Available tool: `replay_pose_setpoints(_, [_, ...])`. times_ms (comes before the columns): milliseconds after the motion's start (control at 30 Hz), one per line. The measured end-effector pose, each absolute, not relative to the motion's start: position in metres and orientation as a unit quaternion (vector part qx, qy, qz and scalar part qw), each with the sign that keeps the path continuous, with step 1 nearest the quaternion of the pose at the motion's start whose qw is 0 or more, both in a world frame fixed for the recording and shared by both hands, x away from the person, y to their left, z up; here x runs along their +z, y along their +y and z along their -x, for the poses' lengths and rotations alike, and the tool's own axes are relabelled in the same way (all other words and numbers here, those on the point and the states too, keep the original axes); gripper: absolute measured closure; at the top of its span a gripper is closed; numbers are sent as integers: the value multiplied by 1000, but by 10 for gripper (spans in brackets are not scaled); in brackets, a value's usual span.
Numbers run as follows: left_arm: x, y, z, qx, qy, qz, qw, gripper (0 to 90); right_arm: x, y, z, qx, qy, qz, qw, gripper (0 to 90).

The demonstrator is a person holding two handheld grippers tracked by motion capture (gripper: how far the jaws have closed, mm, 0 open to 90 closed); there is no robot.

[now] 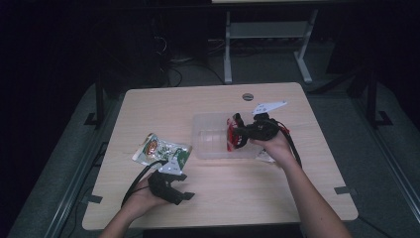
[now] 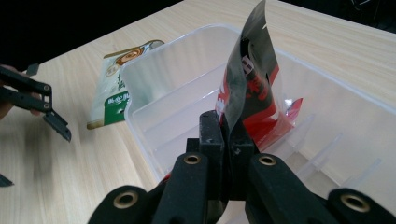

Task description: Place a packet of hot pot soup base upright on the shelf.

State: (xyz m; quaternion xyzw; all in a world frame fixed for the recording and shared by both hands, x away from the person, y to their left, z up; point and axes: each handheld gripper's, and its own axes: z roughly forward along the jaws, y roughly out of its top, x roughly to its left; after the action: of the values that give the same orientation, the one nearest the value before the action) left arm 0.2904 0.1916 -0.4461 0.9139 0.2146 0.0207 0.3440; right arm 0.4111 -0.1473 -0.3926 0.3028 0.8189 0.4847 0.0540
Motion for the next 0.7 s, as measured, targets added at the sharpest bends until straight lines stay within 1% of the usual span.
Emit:
replay_pose_setpoints(67, [-446, 191, -290, 19, 215, -913, 345, 263, -391, -147, -411, 482, 820, -304, 55, 855])
replay_pose_setpoints(167, [-447, 191, -290, 19, 222, -909, 351, 262, -388, -148, -409, 488, 817, -303, 54, 770])
replay_pose_setpoints(300, [-447, 192, -290, 19, 224, -909, 352, 262, -381, -149, -404, 493, 813, -304, 52, 567])
replay_pose_setpoints(367, [-446, 192, -289, 19, 225, -908, 352, 262, -377, -151, -400, 495, 811, -305, 58, 458])
replay_pose_setpoints(400, [-446, 192, -290, 20, 225, -908, 352, 262, -374, -152, -398, 496, 810, -308, 60, 425])
replay_pose_setpoints(467, [-446, 193, -290, 20, 222, -910, 349, 262, -369, -156, -393, 499, 808, -308, 61, 384])
replay_pose_setpoints(533, [-446, 193, -290, 21, 224, -908, 352, 262, -365, -161, -388, 500, 807, -307, 61, 361])
replay_pose_setpoints(700, [-446, 193, -290, 20, 226, -908, 352, 262, -360, -172, -373, 503, 809, -299, 55, 350])
